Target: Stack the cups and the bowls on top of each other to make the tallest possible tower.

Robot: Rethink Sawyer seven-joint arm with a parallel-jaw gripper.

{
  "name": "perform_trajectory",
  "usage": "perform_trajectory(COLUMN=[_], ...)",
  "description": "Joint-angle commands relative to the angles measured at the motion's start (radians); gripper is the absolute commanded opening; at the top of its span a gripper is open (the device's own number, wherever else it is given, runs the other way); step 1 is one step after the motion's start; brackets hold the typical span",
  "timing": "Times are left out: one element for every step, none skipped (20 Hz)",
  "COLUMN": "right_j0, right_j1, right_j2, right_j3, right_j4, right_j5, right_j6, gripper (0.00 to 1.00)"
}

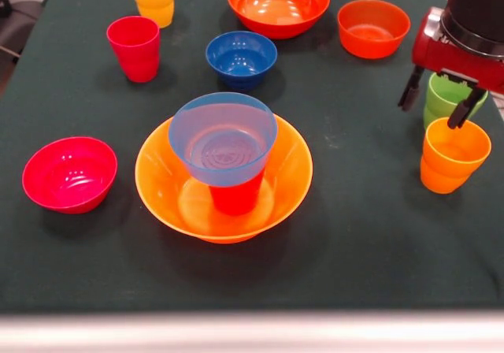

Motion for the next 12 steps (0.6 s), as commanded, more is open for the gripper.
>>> perform_trajectory(right_j0=[-0.004,-0.003,-0.002,-0.001,-0.001,0.000,0.000,-0.001,-0.001,-0.004,-0.005,-0.005], right_j1=[0.059,0.064,0.067,0.071,0.072,0.072,0.073,0.079,0.081,0.089,0.094,0.099], right_j2=[0.100,0.100,0.101,0.101,0.102,0.102,0.101,0.101,0.100,0.102,0.101,0.101], right_j3=[0.076,0.068,0.063,0.058,0.057,0.058,0.058,0.054,0.054,0.048,0.045,0.042], right_j4=[-0.028,-0.028,-0.027,-0.028,-0.026,-0.027,-0.027,-0.028,-0.029,-0.028,-0.029,-0.030], right_j5=[-0.056,-0.049,-0.046,-0.050,-0.046,-0.050,-0.050,-0.052,-0.057,-0.058,-0.062,-0.066], right_j6=[0.088,0.092,0.092,0.090,0.093,0.092,0.093,0.093,0.093,0.091,0.091,0.091], gripper=[1.00,1.00,1.00,1.00,1.00,1.00,1.00,1.00,1.00,1.00,1.00,1.00])
